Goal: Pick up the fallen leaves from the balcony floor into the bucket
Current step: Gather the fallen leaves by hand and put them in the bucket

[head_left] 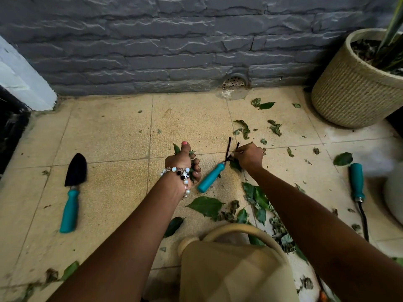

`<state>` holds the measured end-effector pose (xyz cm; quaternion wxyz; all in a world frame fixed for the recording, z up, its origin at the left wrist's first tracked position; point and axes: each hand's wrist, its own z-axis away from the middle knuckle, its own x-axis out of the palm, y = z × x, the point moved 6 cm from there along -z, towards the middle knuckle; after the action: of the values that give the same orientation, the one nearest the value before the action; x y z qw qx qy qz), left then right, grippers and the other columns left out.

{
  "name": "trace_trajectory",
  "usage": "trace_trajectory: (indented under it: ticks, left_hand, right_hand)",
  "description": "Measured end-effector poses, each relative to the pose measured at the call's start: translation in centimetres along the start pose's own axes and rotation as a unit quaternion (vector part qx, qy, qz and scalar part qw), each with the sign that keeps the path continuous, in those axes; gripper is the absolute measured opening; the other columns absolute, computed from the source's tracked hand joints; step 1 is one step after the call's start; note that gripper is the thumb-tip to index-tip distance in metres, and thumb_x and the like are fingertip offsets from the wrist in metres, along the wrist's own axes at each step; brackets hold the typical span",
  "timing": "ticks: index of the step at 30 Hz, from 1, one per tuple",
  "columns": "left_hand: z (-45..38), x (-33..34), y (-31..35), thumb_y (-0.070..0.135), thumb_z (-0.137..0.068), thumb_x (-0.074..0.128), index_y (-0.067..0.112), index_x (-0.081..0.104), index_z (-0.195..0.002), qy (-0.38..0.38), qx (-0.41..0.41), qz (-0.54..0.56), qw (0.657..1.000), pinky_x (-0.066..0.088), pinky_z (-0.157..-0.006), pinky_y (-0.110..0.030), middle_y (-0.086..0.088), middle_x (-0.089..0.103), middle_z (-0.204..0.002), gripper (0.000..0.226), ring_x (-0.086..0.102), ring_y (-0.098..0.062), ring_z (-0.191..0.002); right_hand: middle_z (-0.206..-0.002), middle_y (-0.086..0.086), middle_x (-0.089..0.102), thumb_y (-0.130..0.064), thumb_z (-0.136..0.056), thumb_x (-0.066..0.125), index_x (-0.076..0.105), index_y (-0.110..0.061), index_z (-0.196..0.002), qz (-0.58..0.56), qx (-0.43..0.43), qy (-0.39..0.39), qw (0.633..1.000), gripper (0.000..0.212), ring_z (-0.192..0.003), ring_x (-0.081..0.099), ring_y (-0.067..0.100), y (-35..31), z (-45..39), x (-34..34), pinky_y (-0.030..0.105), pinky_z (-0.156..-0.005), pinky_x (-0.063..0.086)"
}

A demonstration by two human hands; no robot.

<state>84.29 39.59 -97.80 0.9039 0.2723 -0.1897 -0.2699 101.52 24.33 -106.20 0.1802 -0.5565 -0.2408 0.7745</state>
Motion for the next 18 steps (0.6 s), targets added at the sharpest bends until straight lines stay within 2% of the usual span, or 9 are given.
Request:
trace_trajectory:
  ticks: [3, 6, 8, 11, 13, 16, 18]
  left_hand:
    - [0.2, 0.4, 0.0, 0.048, -0.097, 0.049, 0.015, 0.043, -0.064, -0.005, 0.006, -0.007, 1.0, 0.025, -0.036, -0.01, -0.001, 0.043, -0.056, 0.047, 0.034, -0.008, -0.029]
    - [0.1, 0.3, 0.1, 0.048, -0.097, 0.049, 0.015, 0.044, -0.064, -0.002, 0.01, -0.005, 1.0, 0.025, -0.036, -0.01, -0.001, 0.044, -0.055, 0.047, 0.034, -0.008, -0.029]
    - [-0.2, 0.0, 0.2, 0.048, -0.097, 0.049, 0.015, 0.044, -0.064, 0.005, 0.011, -0.004, 1.0, 0.026, -0.036, -0.01, -0.001, 0.044, -0.054, 0.047, 0.034, -0.008, -0.029]
    - [-0.4, -0.2, 0.2, 0.048, -0.097, 0.049, 0.015, 0.045, -0.065, 0.004, 0.006, -0.005, 1.0, 0.026, -0.036, -0.009, 0.0, 0.044, -0.055, 0.046, 0.035, -0.007, -0.03]
    - [-0.5, -0.3, 0.1, 0.048, -0.097, 0.049, 0.015, 0.045, -0.065, 0.001, 0.005, -0.007, 1.0, 0.026, -0.036, -0.009, 0.0, 0.044, -0.056, 0.046, 0.035, -0.007, -0.031]
    - [-0.4, -0.3, -0.2, 0.049, -0.098, 0.047, 0.015, 0.045, -0.066, -0.002, 0.003, -0.008, 1.0, 0.027, -0.036, -0.01, 0.0, 0.044, -0.057, 0.046, 0.036, -0.007, -0.03]
    - [-0.3, -0.3, -0.4, 0.048, -0.098, 0.046, 0.014, 0.045, -0.069, -0.002, -0.002, -0.009, 1.0, 0.028, -0.036, -0.01, -0.002, 0.045, -0.059, 0.045, 0.037, -0.008, -0.033]
  right_hand:
    - [-0.088, 0.001, 0.062, -0.022, -0.087, 0.07, 0.069, -0.006, -0.105, -0.018, 0.006, -0.019, 1.0, 0.024, -0.075, 0.055, 0.011, 0.0, 0.8, 1.1, 0.011, -0.047, 0.031]
    - [-0.097, 0.006, 0.069, -0.021, -0.09, 0.067, 0.07, -0.009, -0.107, -0.002, -0.007, 0.008, 1.0, 0.022, -0.075, 0.056, 0.011, 0.2, 0.7, 1.1, 0.01, -0.049, 0.031]
    - [-0.1, 0.008, 0.069, -0.019, -0.09, 0.067, 0.071, -0.008, -0.107, 0.0, -0.004, 0.02, 1.0, 0.021, -0.08, 0.058, 0.012, 0.2, 0.5, 0.8, 0.012, -0.057, 0.04]
    - [-0.103, 0.011, 0.068, -0.017, -0.09, 0.066, 0.071, -0.005, -0.104, -0.007, 0.008, 0.034, 0.999, 0.019, -0.089, 0.062, 0.02, 0.3, 0.2, 0.8, 0.023, -0.071, 0.051]
    - [-0.101, 0.011, 0.07, -0.016, -0.09, 0.067, 0.071, -0.004, -0.104, -0.037, 0.025, 0.043, 0.998, 0.019, -0.083, 0.062, 0.018, 0.1, 0.3, 0.2, 0.021, -0.066, 0.051]
    - [-0.099, 0.009, 0.07, -0.018, -0.085, 0.073, 0.072, -0.005, -0.105, -0.157, 0.078, 0.059, 0.983, 0.024, -0.079, 0.063, 0.015, -0.2, 0.3, -1.6, 0.023, -0.069, 0.056]
    - [-0.094, 0.009, 0.069, -0.019, -0.082, 0.077, 0.07, -0.007, -0.104, -0.241, 0.132, 0.023, 0.961, 0.026, -0.067, 0.063, 0.01, -0.8, 0.9, -2.4, 0.017, -0.051, 0.052]
